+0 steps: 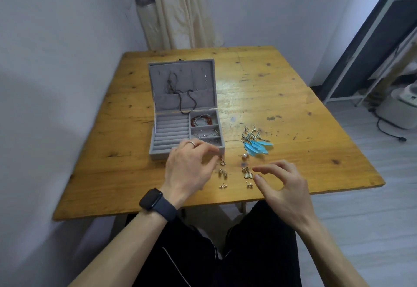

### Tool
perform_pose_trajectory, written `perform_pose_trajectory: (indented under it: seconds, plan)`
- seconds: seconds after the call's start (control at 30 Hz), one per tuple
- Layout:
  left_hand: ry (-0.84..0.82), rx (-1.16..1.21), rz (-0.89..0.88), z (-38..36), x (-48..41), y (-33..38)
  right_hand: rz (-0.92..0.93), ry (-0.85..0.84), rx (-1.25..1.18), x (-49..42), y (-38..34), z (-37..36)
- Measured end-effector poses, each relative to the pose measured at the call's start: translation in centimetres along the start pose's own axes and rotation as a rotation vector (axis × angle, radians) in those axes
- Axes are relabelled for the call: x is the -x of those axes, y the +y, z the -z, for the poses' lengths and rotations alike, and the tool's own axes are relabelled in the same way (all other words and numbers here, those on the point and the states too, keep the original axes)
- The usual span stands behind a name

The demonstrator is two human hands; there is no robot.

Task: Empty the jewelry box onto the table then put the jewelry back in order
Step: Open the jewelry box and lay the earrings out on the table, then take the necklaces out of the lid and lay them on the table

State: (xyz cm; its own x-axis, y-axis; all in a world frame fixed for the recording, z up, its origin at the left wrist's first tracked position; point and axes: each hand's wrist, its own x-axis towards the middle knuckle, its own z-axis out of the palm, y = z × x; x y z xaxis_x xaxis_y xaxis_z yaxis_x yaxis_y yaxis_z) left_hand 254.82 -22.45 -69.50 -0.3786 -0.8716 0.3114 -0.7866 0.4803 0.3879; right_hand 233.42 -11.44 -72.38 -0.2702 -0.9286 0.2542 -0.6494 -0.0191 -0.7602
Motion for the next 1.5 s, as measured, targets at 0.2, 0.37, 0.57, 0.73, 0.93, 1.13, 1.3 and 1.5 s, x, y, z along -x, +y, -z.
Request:
perform_pose_trajectory:
  seconds: [0.2,0.37,0.57,0.73,0.93,1.13,1.3,1.5]
  plan:
    - [0.074,0.044,0.077,3.4,-3.1,-3.9,0.133,0.001,0.021,-5.5,-5.4,-1.3]
    - [0.112,0.099,0.149,6.0,-6.5,-8.0,0.232,-0.037,0.078,-10.7,-9.7,-4.1]
    - [0.159,0.175,0.300,7.3,-12.4,-12.5,0.194,-0.105,0.091,-17.9,-11.9,-9.2]
    - [0.175,0.269,0.343,6.6,-16.7,-14.6,0.039,-0.088,0.088,-23.8,-11.8,-13.2]
    - [0.107,0.411,0.341,5.1,-19.2,-15.9,-0.126,-0.081,0.195,-28.1,-12.7,-16.1]
    - [0.076,0.401,0.305,3.9,-18.9,-16.8,-0.187,-0.078,0.241,-29.2,-13.0,-17.6]
    - [0.103,0.330,0.271,3.7,-18.5,-16.8,-0.250,-0.082,0.274,-29.2,-13.2,-17.7]
    - [0.142,0.344,0.266,4.0,-17.9,-16.2,-0.209,-0.098,0.306,-29.0,-13.6,-17.7]
